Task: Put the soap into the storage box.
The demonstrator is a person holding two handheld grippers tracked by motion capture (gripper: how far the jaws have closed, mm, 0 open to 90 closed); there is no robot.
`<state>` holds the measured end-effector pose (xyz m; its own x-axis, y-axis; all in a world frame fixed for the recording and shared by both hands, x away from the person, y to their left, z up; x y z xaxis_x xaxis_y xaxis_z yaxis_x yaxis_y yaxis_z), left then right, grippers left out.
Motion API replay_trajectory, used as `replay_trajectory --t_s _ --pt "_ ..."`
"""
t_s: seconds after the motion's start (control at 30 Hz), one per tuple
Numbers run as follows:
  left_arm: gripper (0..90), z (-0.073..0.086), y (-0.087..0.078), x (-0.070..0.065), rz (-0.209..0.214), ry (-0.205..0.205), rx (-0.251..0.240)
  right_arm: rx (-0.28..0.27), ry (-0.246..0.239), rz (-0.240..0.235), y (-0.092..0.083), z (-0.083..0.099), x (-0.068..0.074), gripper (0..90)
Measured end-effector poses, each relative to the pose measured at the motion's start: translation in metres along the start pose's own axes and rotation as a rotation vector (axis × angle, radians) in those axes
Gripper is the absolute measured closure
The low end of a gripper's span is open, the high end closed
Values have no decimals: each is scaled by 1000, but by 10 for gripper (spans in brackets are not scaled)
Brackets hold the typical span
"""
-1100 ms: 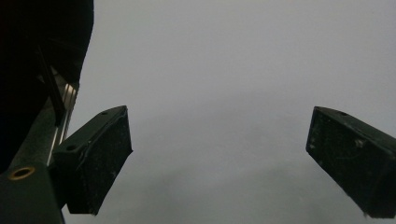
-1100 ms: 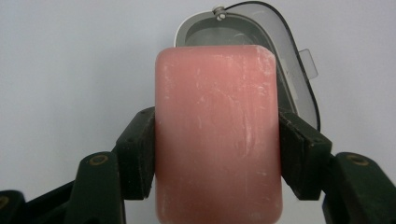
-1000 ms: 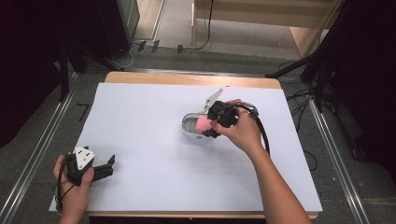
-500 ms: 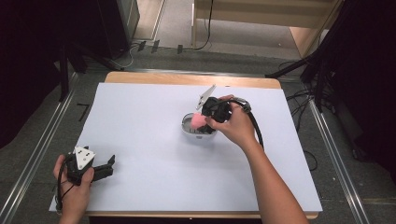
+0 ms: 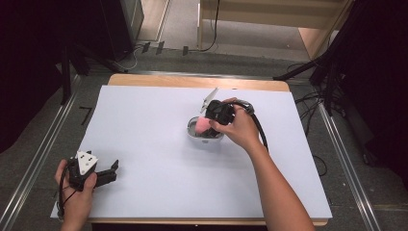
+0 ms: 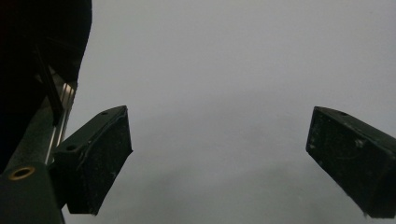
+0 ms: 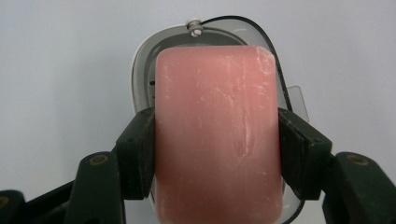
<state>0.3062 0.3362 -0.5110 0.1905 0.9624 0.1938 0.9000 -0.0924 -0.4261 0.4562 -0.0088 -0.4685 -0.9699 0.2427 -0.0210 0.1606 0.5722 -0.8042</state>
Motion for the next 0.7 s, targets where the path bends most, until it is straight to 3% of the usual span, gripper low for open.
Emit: replay_trajectory --t_s 0.33,0.7 --pt "73 0 0 0 1 1 -2 9 -23 -7 4 -2 -2 384" --pt "73 0 0 -1 6 8 2 2 4 -9 7 -1 -2 382"
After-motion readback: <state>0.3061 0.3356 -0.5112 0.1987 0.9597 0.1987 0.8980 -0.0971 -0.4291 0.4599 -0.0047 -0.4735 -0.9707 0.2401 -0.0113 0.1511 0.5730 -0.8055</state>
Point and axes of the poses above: each handheld gripper's, and its own axes: y roughly forward along the jaws, z roughly out of its underside, x roughly to its left, the point moved 8 cm from there along y, roughly forward along the jaws, and after that the axes turned 9 degrees about -x, right-handed, at the moved point
